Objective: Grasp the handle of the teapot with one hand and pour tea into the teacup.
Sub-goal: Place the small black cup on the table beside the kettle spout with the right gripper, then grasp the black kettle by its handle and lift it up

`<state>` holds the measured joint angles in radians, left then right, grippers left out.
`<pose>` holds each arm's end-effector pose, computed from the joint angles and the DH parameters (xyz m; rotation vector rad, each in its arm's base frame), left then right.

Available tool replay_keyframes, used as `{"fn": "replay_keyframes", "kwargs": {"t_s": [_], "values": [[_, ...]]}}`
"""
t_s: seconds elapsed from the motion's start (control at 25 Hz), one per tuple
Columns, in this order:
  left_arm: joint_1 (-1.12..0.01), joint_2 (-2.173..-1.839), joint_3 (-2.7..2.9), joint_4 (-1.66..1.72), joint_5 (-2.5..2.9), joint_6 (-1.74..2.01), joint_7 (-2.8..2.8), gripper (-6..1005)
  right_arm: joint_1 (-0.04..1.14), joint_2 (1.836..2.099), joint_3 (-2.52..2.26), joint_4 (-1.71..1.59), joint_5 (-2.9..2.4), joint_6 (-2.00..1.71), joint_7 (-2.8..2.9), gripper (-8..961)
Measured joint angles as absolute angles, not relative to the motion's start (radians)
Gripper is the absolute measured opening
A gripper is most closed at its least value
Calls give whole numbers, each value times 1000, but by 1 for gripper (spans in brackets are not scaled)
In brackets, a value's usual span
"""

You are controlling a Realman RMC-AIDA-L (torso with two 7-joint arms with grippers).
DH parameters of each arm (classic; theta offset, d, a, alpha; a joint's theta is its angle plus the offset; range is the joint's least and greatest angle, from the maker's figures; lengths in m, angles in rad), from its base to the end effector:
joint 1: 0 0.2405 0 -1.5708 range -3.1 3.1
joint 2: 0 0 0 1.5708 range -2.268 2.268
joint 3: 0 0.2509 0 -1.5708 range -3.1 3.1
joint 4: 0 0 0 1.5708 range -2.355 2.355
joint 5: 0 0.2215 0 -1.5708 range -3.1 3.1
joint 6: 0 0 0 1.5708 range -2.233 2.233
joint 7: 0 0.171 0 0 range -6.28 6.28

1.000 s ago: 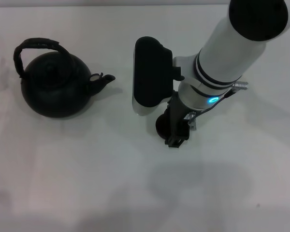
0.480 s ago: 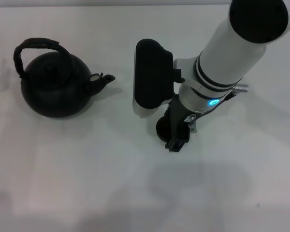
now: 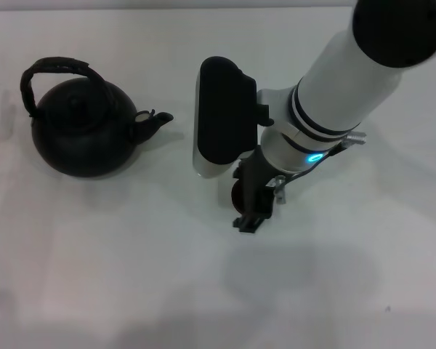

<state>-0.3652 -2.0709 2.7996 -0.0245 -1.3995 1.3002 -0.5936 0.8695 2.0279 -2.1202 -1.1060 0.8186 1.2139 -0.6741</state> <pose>-0.3833 0.3180 0.0217 -1.4013 -0.8177 -0.8898 0.1312 0.3282 -0.1534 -2.9432 0.0290 -0.8046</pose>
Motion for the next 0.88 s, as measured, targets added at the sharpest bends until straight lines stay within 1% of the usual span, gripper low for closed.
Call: {"fn": "replay_keyframes", "kwargs": {"t_s": [0.52, 0.72, 0.88], "values": [[-357, -2070, 2799, -28, -1403, 1301, -633, 600, 739, 2027, -1999, -1182, 879, 1115, -777, 854], [-357, -2071, 2794, -29, -1406, 1304, -632, 600, 664, 2021, -1789, -1149, 1114, 1123, -939, 853], [-347, -2074, 2793, -29, -1432, 1340, -622, 601, 634, 2020, -1578, -1017, 1371, 1136, -1064, 852]]}}
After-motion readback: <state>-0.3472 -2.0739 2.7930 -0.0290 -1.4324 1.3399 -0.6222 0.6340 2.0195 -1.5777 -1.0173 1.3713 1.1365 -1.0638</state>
